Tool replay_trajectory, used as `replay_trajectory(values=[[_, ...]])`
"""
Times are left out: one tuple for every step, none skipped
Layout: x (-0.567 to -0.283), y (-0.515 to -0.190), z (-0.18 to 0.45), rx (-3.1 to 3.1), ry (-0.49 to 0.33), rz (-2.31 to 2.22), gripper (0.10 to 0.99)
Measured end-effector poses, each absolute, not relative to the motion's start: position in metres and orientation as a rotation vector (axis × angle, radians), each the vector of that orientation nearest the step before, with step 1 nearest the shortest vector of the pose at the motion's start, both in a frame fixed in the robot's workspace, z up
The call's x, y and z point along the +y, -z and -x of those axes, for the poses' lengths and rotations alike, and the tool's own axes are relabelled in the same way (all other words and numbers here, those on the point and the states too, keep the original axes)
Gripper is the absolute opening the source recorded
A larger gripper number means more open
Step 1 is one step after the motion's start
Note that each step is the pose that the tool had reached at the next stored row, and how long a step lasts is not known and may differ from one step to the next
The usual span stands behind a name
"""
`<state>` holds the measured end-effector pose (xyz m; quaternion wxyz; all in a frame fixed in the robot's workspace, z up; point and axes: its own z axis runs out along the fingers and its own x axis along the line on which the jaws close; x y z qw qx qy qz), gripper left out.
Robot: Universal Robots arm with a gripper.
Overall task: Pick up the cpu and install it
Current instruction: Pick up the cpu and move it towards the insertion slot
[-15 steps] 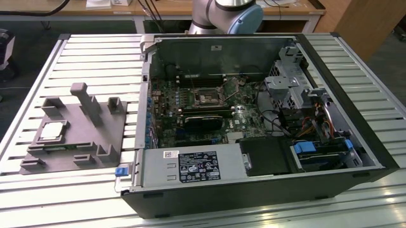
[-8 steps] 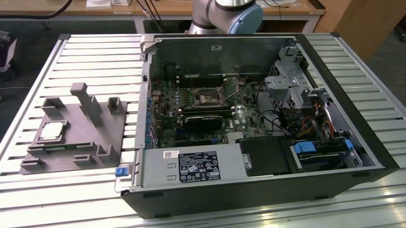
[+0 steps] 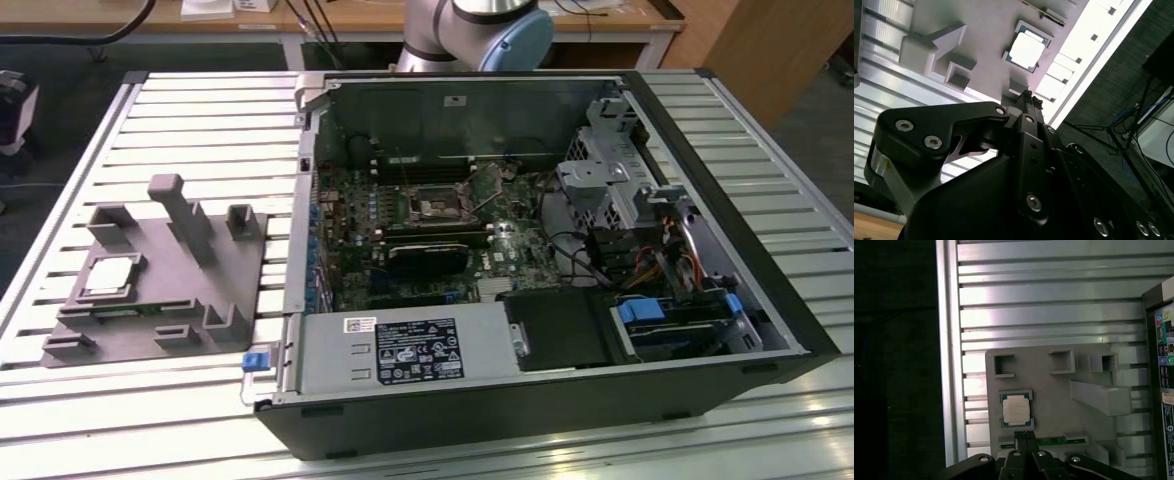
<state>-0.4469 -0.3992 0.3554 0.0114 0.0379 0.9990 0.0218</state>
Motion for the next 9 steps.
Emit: replay_trajectory(values=[[-0.3992, -0.3548, 0.4469, 3.116, -0.068, -0.118, 0.106], [-0.3992, -0.3543, 0.4469, 3.116, -0.068, -0.118, 0.106], [-0.3992, -0.3537, 0.4469, 3.116, -0.068, -0.118, 0.106], [-0.3992, -0.3531, 0.4469, 3.116, -0.068, -0.118, 0.106], [-0.3992, -0.3525, 0.4469, 3.116, -0.068, -0.118, 0.106], [-0.3992, -0.3517, 0.4469, 3.116, -0.068, -0.118, 0.106], [-0.3992, -0.3510, 0.4469, 3.116, -0.068, -0.118, 0.106], [-0.3992, -0.3499, 0.4469, 3.116, -0.068, -0.118, 0.106], [-0.3992, -0.3491, 0.4469, 3.116, -0.068, -0.118, 0.106]])
